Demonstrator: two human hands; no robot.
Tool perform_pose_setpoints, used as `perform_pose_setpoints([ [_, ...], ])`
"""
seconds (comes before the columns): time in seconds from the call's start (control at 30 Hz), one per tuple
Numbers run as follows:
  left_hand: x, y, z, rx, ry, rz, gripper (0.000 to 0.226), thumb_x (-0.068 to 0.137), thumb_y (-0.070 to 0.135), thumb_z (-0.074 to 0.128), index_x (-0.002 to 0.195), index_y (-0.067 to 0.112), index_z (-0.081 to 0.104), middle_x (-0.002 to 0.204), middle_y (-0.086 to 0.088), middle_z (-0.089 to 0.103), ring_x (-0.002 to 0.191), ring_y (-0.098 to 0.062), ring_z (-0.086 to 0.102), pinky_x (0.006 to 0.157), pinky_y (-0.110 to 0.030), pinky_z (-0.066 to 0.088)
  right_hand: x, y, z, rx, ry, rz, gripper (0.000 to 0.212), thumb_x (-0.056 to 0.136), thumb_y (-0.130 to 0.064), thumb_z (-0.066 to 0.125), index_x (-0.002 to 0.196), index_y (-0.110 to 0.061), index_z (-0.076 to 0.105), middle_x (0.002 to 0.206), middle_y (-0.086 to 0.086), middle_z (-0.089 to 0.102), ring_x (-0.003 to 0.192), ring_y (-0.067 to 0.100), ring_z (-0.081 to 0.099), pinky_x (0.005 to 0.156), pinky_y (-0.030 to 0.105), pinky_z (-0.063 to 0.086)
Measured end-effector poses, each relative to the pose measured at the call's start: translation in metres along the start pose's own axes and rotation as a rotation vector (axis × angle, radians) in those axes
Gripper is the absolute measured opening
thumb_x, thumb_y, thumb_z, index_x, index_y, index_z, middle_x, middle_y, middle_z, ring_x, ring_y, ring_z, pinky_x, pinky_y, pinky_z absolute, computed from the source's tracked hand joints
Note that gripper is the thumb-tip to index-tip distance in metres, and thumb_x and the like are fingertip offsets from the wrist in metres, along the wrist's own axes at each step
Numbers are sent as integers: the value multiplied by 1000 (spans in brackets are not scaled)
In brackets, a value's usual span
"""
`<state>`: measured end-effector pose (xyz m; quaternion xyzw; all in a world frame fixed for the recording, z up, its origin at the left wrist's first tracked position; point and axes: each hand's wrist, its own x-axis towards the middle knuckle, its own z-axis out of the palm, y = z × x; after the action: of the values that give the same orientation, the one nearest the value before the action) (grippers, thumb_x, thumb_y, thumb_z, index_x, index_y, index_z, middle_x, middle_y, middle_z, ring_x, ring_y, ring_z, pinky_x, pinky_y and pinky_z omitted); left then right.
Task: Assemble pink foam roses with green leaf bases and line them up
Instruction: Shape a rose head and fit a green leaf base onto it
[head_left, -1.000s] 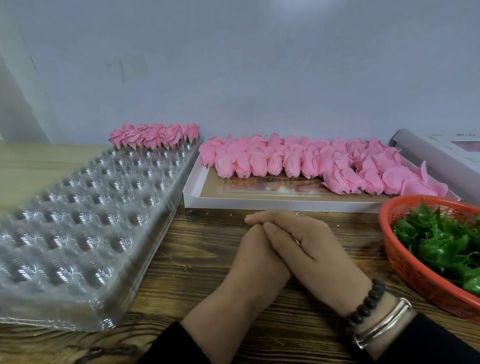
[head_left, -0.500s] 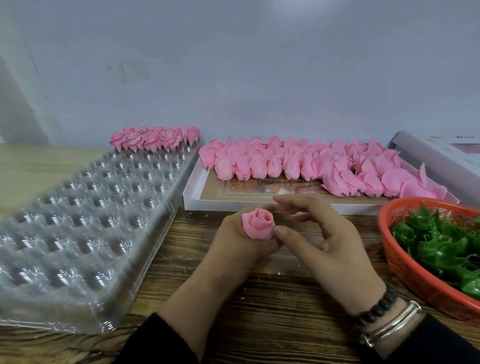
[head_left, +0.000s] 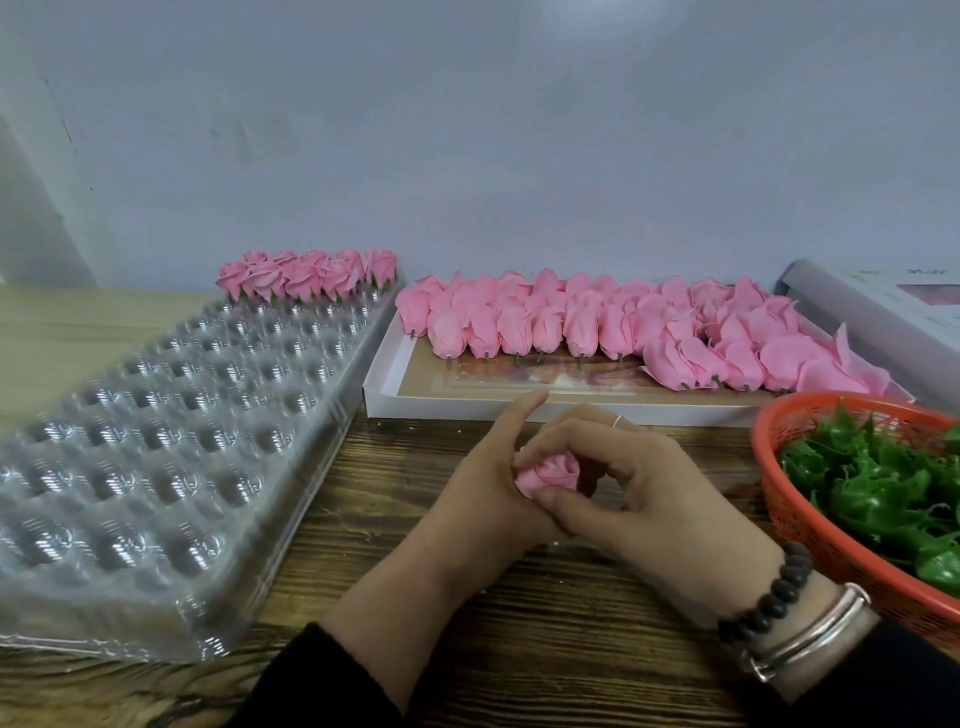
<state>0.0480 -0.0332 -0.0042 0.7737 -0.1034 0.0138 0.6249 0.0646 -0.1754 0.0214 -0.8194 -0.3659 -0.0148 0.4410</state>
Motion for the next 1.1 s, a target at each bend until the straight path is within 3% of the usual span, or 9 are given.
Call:
perform_pose_setpoints([
  [0.1,1,-1,0,-63,-12,-1,97,63,-20,71,140,22,29,97,17,64,86,9,63,74,-7,45,-1,3,1,64,67,20,29,72,-4,69,84,-30,67,87,-13,62,85,6,58,79,21,47],
  [0.2,-1,-1,0,-63,-35,-18,101,63,-10,77,138,35,28,100,12,65,92,-2,65,77,-12,48,-2,8,3,130,159,57,29,71,-2,69,83,-28,67,84,-4,66,83,14,62,80,39,51],
  [0.27,-2,2,3,64,49,12,92,59,2,83,130,36,36,113,0,56,98,-9,60,82,-15,48,-1,11,4,157,213,82,22,69,-11,67,84,-28,68,84,1,66,84,21,63,77,47,51],
  [0.33,-2,6,6,308,197,111,69,62,13,82,114,34,42,110,3,48,91,-7,50,77,-8,41,1,13,5,167,262,97,23,66,-19,65,86,-30,67,82,0,67,82,21,64,75,49,52],
  [0.4,-4,10,10,528,293,235,53,68,19,77,104,32,41,102,8,46,86,-6,44,73,-10,37,2,15,6,170,297,104,27,66,-19,66,89,-34,65,79,-2,68,79,19,65,74,47,52],
  [0.53,-7,13,16,637,319,300,41,72,12,72,103,21,47,100,9,51,92,-10,46,78,-22,39,4,18,12,150,312,122,23,68,-21,68,87,-34,65,77,-3,68,75,17,64,72,43,52],
  [0.73,-7,14,16,627,305,298,39,75,5,67,106,20,49,101,5,61,98,-16,49,78,-29,41,7,20,15,265,312,159,21,69,-10,69,84,-24,63,75,5,67,66,16,62,65,36,52],
  [0.93,-6,14,16,589,318,291,36,77,5,66,108,18,54,97,3,62,97,-17,50,78,-28,40,6,21,16,320,319,181,22,67,-3,70,80,-19,61,74,-1,68,68,15,63,64,30,52],
  [1.1,-4,11,14,574,332,287,34,75,4,66,106,17,60,97,1,61,96,-17,49,80,-27,39,7,20,18,372,345,170,37,68,-2,71,92,-25,55,77,1,65,66,8,58,62,24,49],
])
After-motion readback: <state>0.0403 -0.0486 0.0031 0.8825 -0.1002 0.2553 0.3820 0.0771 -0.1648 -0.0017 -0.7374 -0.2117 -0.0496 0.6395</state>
